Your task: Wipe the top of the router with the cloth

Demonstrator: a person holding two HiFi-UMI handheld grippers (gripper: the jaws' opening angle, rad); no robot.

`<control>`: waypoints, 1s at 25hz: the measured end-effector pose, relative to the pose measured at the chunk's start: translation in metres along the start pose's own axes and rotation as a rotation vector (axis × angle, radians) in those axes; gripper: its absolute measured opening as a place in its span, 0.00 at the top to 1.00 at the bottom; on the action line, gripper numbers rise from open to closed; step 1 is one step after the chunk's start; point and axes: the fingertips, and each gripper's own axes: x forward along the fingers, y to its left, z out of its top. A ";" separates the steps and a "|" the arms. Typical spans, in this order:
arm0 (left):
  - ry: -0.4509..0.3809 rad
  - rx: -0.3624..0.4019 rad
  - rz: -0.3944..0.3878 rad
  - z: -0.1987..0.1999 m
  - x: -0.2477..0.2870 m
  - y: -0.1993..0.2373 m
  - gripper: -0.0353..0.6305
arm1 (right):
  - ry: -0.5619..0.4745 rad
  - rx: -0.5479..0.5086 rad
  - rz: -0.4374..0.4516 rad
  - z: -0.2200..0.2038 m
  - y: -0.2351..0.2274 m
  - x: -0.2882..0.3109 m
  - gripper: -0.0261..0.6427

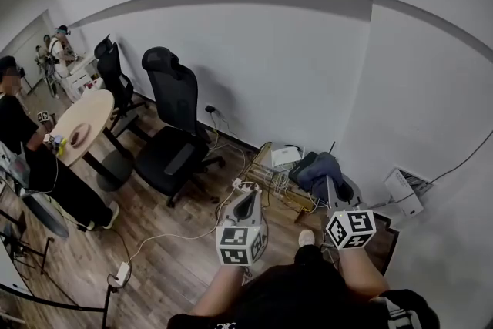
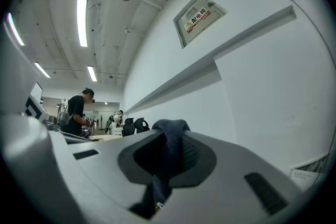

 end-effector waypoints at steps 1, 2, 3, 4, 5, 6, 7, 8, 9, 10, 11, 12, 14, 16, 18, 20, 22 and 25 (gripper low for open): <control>0.001 -0.002 -0.001 0.002 0.009 0.001 0.95 | -0.001 0.001 0.005 0.000 -0.005 0.009 0.94; 0.003 -0.003 -0.001 0.003 0.019 0.002 0.95 | -0.001 0.000 0.009 -0.001 -0.010 0.018 0.94; 0.007 -0.003 -0.001 0.004 0.029 0.002 0.95 | 0.000 -0.001 0.013 -0.002 -0.015 0.026 0.94; 0.011 0.000 0.000 0.005 0.039 0.002 0.95 | 0.001 -0.003 0.015 -0.003 -0.022 0.034 0.94; 0.015 0.003 0.000 0.005 0.049 0.002 0.95 | 0.003 -0.002 0.016 -0.005 -0.029 0.043 0.94; 0.020 0.006 0.000 0.005 0.059 0.002 0.95 | 0.006 0.001 0.018 -0.007 -0.036 0.051 0.94; 0.026 0.009 -0.001 0.004 0.069 0.003 0.95 | 0.008 0.007 0.018 -0.009 -0.042 0.059 0.94; 0.031 0.012 -0.001 0.004 0.079 0.004 0.95 | 0.011 0.015 0.019 -0.011 -0.049 0.068 0.94; 0.037 0.015 -0.002 0.004 0.089 0.005 0.95 | 0.013 0.021 0.019 -0.013 -0.055 0.076 0.94; 0.042 0.018 -0.001 0.005 0.100 0.006 0.95 | 0.014 0.025 0.021 -0.015 -0.061 0.085 0.94; 0.047 0.021 0.001 0.007 0.110 0.007 0.95 | 0.017 0.028 0.025 -0.015 -0.067 0.094 0.94; 0.051 0.023 0.004 0.010 0.119 0.009 0.95 | 0.021 0.029 0.029 -0.016 -0.072 0.103 0.94; 0.059 0.021 0.016 0.015 0.136 0.011 0.95 | 0.034 0.030 0.039 -0.016 -0.082 0.121 0.94; 0.068 0.013 0.027 0.020 0.152 0.013 0.95 | 0.050 0.027 0.051 -0.016 -0.092 0.138 0.94; 0.077 0.005 0.041 0.025 0.168 0.016 0.95 | 0.062 0.021 0.066 -0.015 -0.101 0.154 0.94; 0.086 -0.002 0.057 0.028 0.182 0.020 0.95 | 0.073 0.016 0.082 -0.015 -0.108 0.171 0.94; 0.097 -0.012 0.073 0.029 0.199 0.023 0.95 | 0.085 0.009 0.095 -0.017 -0.117 0.188 0.94; 0.116 -0.031 0.095 0.024 0.227 0.025 0.95 | 0.109 0.001 0.118 -0.024 -0.135 0.212 0.94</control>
